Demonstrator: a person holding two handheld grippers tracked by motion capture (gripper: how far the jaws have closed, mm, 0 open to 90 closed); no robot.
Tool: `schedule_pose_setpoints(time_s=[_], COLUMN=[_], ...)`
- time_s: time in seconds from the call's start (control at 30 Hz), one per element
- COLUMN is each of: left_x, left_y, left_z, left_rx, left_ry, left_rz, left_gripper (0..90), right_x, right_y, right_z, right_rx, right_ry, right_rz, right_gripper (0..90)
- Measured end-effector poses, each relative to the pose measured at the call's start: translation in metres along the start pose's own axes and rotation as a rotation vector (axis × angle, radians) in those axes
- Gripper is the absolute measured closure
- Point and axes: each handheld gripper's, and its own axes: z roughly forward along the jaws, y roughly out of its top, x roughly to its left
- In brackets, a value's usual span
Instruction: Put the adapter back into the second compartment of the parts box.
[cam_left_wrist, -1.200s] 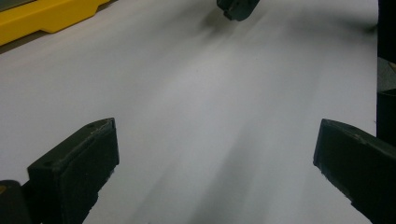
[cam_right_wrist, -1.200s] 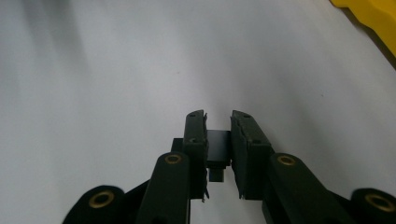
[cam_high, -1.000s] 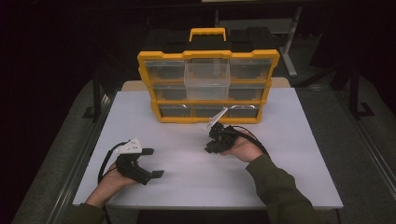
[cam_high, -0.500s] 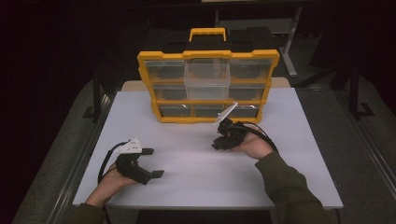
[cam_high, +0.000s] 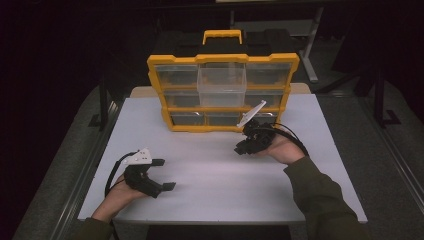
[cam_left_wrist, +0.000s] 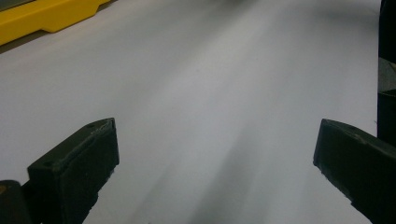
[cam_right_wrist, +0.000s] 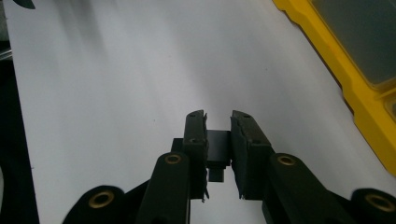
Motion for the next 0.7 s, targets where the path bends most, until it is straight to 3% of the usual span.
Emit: schedule_pose_setpoints(time_s=[0.7], left_x=[0.001], left_y=[0.000], left_z=[0.000], left_rx=[-0.001], left_ry=[-0.003], left_rz=[-0.001], left_gripper=[0.0], right_x=[-0.014], right_y=[0.006], right_z=[-0.041], right_rx=[0.006], right_ry=[-0.019], right_rz=[0.003], right_gripper=[75.5])
